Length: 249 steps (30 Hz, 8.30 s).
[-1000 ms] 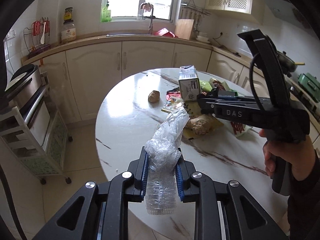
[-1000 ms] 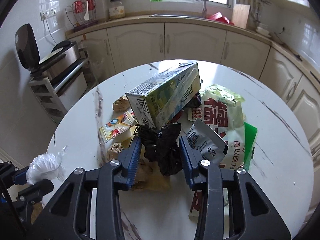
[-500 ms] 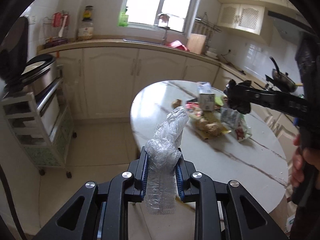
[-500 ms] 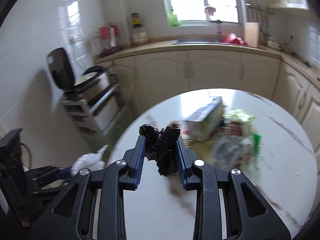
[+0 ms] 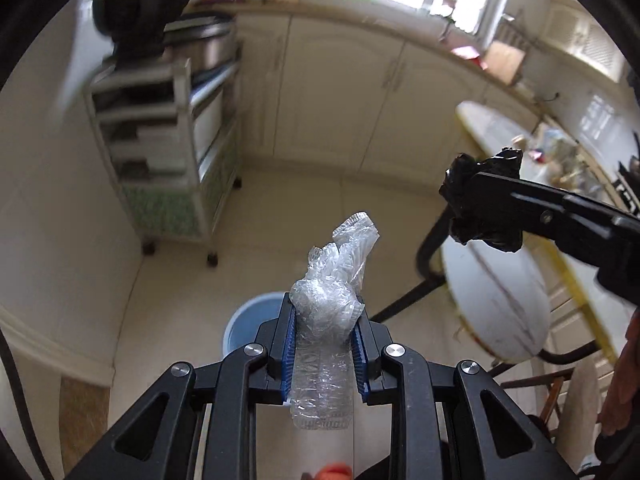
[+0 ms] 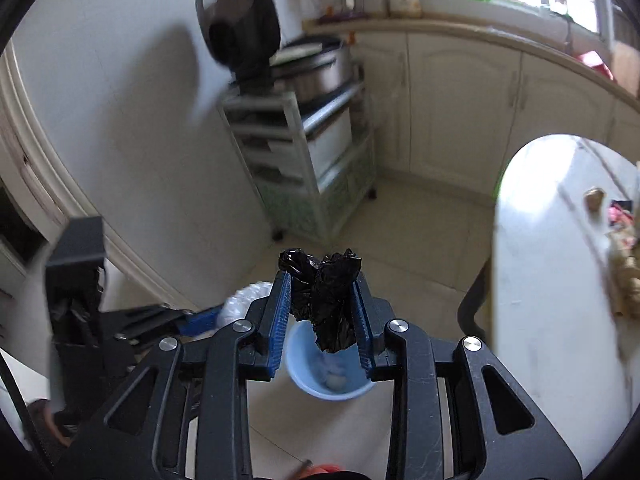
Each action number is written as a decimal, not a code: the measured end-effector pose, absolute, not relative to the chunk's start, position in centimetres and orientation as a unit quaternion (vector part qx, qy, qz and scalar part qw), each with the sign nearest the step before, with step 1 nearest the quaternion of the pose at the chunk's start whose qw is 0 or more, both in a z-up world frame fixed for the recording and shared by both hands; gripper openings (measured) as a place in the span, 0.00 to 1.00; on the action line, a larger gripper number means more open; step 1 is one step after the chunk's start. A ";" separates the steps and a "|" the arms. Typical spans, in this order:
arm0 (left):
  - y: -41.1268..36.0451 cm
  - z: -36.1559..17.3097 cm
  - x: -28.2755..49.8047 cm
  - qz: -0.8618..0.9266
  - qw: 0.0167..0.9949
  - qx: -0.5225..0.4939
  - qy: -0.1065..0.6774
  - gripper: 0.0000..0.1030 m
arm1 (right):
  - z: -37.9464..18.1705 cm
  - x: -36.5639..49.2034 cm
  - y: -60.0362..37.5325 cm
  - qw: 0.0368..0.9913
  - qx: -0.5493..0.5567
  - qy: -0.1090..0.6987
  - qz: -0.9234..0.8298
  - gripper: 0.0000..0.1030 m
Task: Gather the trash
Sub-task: 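Carry wrap and black plastic to the bucket and release both, then grasp the colorful snack wrapper with the left tool while the right tool grasps a paper label, then carry wrapper and label to the bucket and open both tools, then grasp the ginger root with the left tool while the right tool grasps the printed snack bag, then carry ginger and snack bag over the blue bucket and open both tools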
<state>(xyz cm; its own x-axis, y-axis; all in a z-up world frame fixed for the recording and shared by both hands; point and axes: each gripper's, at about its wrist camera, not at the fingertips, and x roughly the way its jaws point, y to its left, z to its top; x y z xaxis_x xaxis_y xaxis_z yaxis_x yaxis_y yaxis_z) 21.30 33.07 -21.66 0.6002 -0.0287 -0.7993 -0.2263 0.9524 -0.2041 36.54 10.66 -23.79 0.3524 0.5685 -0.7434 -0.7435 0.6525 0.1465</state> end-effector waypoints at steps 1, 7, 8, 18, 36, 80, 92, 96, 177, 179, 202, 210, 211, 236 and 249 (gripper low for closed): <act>33.5 -22.5 21.5 0.060 0.877 -0.147 0.452 0.21 | -24.7 36.7 11.3 0.812 -0.115 0.408 0.401 0.27; 34.9 -25.9 25.0 0.054 0.853 -0.158 0.495 0.22 | -29.9 38.1 13.3 0.794 -0.126 0.458 0.379 0.27; 35.1 -26.6 25.8 0.051 0.847 -0.158 0.505 0.22 | -30.6 38.7 13.5 0.793 -0.127 0.462 0.376 0.27; 33.7 -29.4 31.2 0.061 0.823 -0.162 0.541 0.55 | -35.3 41.8 14.8 0.768 -0.121 0.509 0.370 0.27; 33.5 -21.6 23.8 0.140 0.864 -0.156 0.457 0.60 | -29.8 38.5 15.5 0.800 -0.110 0.450 0.380 0.63; 1.1 -16.5 56.7 -0.093 0.911 0.039 0.399 0.69 | -18.1 47.8 -21.8 0.927 -0.031 0.354 0.122 0.85; 2.3 -17.1 57.8 -0.133 0.900 0.047 0.412 0.25 | -19.8 50.8 -17.6 0.909 -0.042 0.378 0.169 0.60; 2.4 -16.9 57.1 -0.145 0.901 0.042 0.406 0.25 | -20.3 50.8 -17.3 0.908 -0.040 0.380 0.170 0.46; 19.9 -8.3 20.7 0.048 0.941 -0.070 0.327 0.69 | -14.7 35.1 1.2 0.901 -0.056 0.285 0.322 0.71; 16.7 -7.5 21.7 0.021 0.946 -0.056 0.320 0.70 | -13.7 35.6 -1.7 0.910 -0.054 0.279 0.301 0.71; 0.2 -14.8 46.0 -0.099 0.904 0.016 0.416 0.71 | -20.8 46.0 -21.1 0.900 -0.084 0.401 0.151 0.75; 1.6 -15.8 46.9 -0.128 0.905 -0.005 0.405 0.52 | -22.3 48.5 -19.1 0.887 -0.110 0.416 0.167 0.75; 2.0 -15.7 46.6 -0.130 0.905 -0.011 0.404 0.52 | -22.5 48.8 -18.8 0.886 -0.113 0.416 0.169 0.75; 10.0 -10.4 34.8 -0.135 0.926 -0.054 0.348 0.52 | -18.3 45.0 -22.9 0.899 -0.030 0.394 0.187 0.53; 23.8 -12.3 24.1 -0.055 0.933 -0.099 0.340 0.52 | -14.9 37.2 -5.7 0.865 -0.076 0.351 0.350 0.53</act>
